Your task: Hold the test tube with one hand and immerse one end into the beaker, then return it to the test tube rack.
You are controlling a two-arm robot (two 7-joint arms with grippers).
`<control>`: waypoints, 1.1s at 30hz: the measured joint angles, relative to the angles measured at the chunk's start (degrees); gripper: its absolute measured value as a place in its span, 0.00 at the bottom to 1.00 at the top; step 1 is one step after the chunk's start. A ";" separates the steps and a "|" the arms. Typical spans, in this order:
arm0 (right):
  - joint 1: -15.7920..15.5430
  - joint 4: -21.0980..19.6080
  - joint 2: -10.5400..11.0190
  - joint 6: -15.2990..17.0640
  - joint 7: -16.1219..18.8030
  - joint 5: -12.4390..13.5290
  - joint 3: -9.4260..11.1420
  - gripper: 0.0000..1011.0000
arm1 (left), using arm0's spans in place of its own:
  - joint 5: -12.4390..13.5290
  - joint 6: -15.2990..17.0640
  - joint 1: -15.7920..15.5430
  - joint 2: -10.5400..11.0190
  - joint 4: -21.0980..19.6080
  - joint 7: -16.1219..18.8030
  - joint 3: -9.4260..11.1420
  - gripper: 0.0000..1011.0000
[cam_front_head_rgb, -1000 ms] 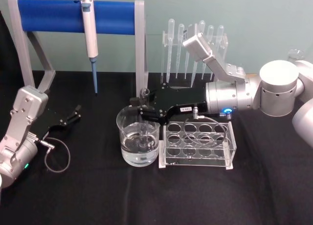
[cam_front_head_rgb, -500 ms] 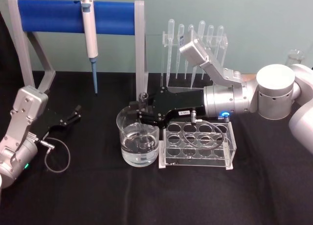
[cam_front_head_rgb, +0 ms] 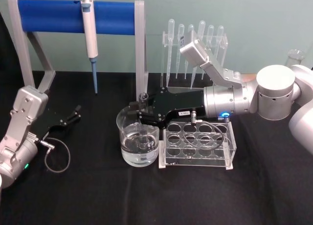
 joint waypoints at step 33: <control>0.09 -0.08 0.06 0.10 0.04 0.10 -0.05 0.22 | 0.00 0.00 0.00 0.00 0.00 0.00 0.00 0.99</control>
